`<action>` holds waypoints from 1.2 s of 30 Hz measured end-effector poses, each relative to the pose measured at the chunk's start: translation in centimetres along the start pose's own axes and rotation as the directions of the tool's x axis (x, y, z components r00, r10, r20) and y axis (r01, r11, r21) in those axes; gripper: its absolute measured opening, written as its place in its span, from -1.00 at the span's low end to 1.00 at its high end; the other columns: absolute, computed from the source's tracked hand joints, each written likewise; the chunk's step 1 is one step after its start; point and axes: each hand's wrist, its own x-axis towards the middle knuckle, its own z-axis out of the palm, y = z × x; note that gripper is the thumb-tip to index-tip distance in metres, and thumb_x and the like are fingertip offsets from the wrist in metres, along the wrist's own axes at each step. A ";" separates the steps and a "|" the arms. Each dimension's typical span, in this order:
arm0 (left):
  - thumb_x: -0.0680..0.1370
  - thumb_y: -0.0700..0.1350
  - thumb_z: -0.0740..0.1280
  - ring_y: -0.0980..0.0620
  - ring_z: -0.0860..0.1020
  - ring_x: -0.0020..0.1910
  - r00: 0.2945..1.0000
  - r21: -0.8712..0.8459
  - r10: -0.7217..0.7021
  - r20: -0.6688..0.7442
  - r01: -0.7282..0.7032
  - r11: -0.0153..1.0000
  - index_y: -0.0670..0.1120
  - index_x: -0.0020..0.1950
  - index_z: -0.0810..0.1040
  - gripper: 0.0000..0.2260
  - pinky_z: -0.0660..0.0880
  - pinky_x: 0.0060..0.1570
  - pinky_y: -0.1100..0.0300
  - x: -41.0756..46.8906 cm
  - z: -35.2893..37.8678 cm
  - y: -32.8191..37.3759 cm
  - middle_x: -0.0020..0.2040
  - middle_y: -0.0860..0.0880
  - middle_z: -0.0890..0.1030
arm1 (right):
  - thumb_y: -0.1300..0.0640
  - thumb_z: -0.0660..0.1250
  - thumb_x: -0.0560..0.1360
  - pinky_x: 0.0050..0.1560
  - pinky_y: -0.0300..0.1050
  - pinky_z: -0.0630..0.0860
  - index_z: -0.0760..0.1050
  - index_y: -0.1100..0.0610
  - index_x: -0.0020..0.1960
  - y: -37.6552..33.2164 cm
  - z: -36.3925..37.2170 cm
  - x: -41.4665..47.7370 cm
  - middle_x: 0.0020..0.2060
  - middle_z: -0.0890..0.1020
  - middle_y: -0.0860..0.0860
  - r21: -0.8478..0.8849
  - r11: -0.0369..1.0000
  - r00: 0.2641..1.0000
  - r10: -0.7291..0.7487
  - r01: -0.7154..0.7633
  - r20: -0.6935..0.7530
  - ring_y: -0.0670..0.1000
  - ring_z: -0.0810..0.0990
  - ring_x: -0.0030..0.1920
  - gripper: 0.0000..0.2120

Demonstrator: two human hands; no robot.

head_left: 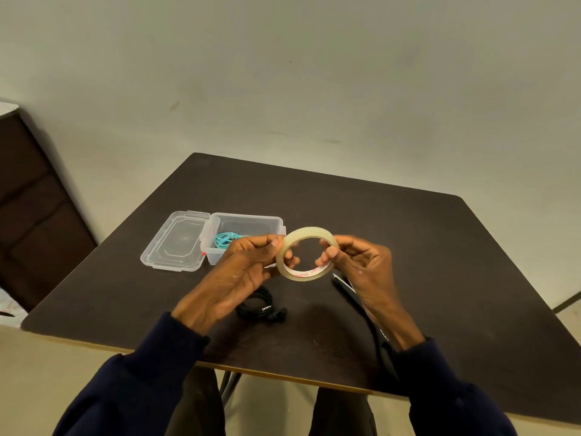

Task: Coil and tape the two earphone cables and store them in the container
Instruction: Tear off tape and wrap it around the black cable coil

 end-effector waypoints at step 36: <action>0.38 0.10 0.44 -0.15 0.62 -0.13 0.992 0.360 -0.028 -0.123 0.071 0.930 -0.21 -0.07 0.68 -0.63 0.59 0.08 0.01 -1.2 1.6 0.5 -0.09 -0.32 0.66 | 0.19 0.49 0.48 -0.01 -0.21 0.64 0.66 0.11 0.17 -1.5 1.0 -1.0 0.00 0.74 -0.04 -0.372 0.919 0.969 -0.043 0.133 0.242 -0.13 0.71 -0.03 -0.73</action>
